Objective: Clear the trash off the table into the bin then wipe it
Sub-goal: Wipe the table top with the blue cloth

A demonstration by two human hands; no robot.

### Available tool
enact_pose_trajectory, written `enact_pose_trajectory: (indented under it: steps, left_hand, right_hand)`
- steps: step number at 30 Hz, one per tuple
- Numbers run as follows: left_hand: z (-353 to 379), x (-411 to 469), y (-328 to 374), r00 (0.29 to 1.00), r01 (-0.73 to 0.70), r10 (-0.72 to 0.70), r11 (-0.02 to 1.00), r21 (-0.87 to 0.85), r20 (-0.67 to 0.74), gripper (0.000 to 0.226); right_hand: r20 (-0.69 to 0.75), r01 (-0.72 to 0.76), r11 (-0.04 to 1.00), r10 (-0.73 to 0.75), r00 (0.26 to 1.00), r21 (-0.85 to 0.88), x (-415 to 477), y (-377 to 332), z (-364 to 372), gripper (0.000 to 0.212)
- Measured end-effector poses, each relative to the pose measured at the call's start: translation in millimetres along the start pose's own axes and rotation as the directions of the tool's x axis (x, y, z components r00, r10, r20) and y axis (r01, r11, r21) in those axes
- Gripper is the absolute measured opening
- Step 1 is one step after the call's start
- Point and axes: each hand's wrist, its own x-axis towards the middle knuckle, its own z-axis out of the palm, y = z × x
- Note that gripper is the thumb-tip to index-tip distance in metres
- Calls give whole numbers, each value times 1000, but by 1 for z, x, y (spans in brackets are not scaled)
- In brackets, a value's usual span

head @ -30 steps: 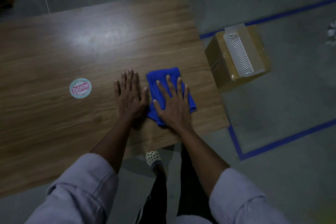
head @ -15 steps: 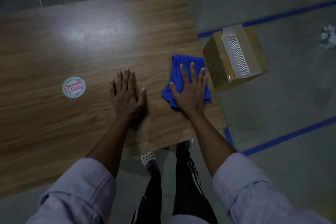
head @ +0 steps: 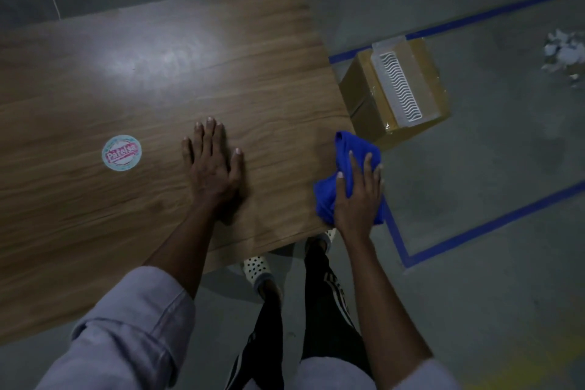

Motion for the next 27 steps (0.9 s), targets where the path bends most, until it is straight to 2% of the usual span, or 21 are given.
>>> enact_pose_trajectory:
  steps: [2,5,8,12,14,16,17,18,20,22,24,27]
  left_hand:
    - [1,-1,1,1000,-21,22,1000,6,-14,68]
    - [4,-1,1,997,-56,55,998,0,-48,64]
    - [7,-2,-1,988,-88,80,995,-51,-135,52]
    - [6,-4,-11,969,-95,40,971,-218,-243,47]
    - [5,-5,-14,966,-72,-18,939,-337,-258,48]
    - [3,-6,-13,971,-48,-48,922,-383,-236,48]
    - [3,-7,-13,972,-39,-53,924,-381,-228,47]
    - [3,-7,-13,971,-34,-57,928,-372,-232,45]
    - [2,-8,-10,967,-30,-57,941,-337,-247,40]
    - [1,-8,-7,973,-49,-13,964,-261,-230,39]
    - [1,-15,-2,986,-81,54,982,-171,-159,43]
    - [3,-34,6,995,-60,50,990,-127,-87,52]
  right_hand:
    - [50,21,993,-15,999,-119,10,3,16,58]
    - [148,260,959,-242,959,-110,24,-25,49,56]
    - [217,450,893,-442,870,15,17,-63,76,53]
    - [279,425,864,-493,824,271,-17,-101,93,48]
    - [377,258,880,-414,829,398,-35,-108,88,47]
    - [562,-130,845,-222,797,519,-41,-108,64,48]
    - [622,-312,763,-148,769,567,-43,-103,51,46]
    - [635,-415,677,-101,766,608,-45,-96,37,40]
    - [557,-443,604,-1,831,662,-41,-78,6,29]
    - [392,-369,647,116,913,667,-34,-57,-27,20]
    - [195,-217,790,125,973,573,-20,-37,-42,26]
    - [215,-12,985,-25,976,170,-4,-13,-14,55]
